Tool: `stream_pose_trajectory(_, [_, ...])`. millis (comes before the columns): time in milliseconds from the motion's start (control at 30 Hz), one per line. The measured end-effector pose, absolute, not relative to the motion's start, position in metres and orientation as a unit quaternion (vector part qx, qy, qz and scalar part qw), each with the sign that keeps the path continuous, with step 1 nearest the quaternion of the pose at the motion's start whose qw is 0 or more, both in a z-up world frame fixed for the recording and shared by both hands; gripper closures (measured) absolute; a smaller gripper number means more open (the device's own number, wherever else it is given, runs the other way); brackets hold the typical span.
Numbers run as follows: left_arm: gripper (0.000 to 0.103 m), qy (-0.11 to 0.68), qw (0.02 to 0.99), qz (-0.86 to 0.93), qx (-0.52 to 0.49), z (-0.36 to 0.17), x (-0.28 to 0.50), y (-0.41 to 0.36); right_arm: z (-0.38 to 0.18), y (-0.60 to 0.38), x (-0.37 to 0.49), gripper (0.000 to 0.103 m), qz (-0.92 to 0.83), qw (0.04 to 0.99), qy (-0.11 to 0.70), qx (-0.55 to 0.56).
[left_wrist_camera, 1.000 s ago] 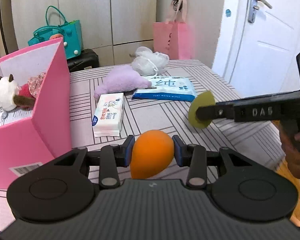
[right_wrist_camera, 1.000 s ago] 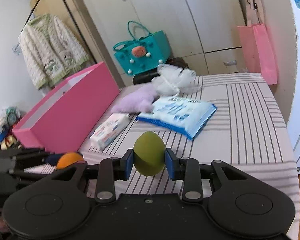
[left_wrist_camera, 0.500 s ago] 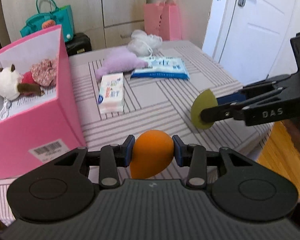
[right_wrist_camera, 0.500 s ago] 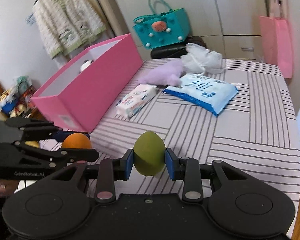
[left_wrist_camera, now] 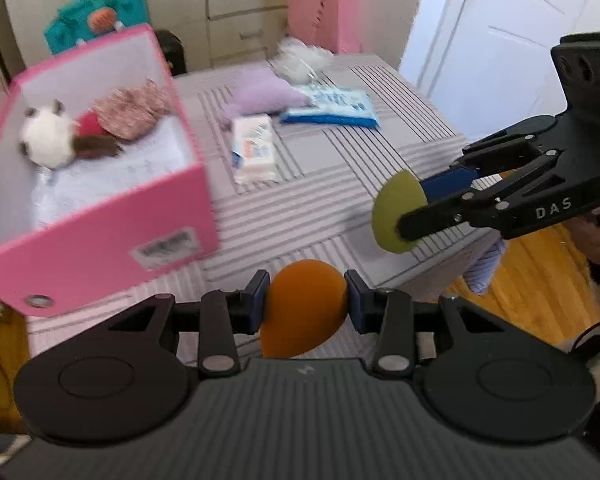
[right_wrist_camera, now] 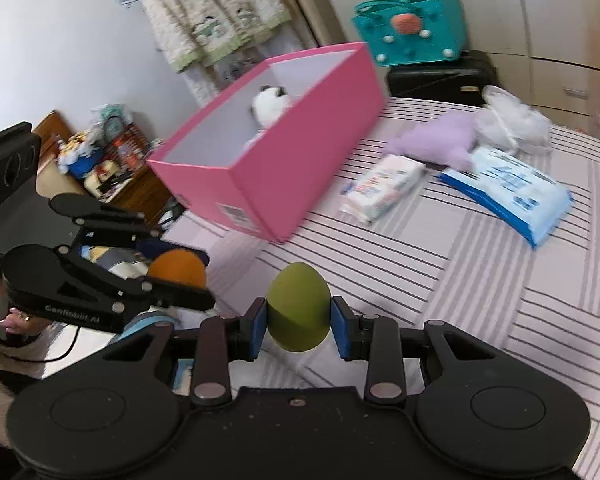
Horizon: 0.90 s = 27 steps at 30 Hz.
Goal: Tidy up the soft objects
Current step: 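Carry both sponges over the pink box and open both tools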
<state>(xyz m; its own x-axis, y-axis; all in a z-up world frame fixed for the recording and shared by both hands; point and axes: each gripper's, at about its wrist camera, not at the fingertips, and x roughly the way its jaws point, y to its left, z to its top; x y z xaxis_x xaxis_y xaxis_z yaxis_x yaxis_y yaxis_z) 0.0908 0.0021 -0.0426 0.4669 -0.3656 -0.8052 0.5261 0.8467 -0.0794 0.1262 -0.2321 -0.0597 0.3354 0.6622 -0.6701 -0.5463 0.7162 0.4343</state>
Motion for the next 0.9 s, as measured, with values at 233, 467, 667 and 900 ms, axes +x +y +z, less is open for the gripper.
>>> stream_pose_trajectory(233, [0.064,0.448,0.849,-0.265,0.085,-0.016,0.089,0.031,-0.039,-0.199,0.137,0.063,0.43,0.774,0.461,0.062])
stream_pose_trajectory(467, [0.063,0.446,0.854,-0.262,0.062,0.004,0.105,0.057,-0.009,-0.157,0.15,0.063,0.468,0.756,0.457,0.035])
stream_pose_trajectory(667, [0.063,0.399,0.888,-0.22,0.064,0.008,0.133,0.075,0.012,-0.127,0.166,0.063,0.456,0.797,0.395,-0.024])
stream_pose_trajectory(900, [0.063,0.388,0.9,-0.195,0.035,-0.001,0.186,0.093,0.008,-0.099,0.218,0.063,0.427,0.829,0.358,-0.038])
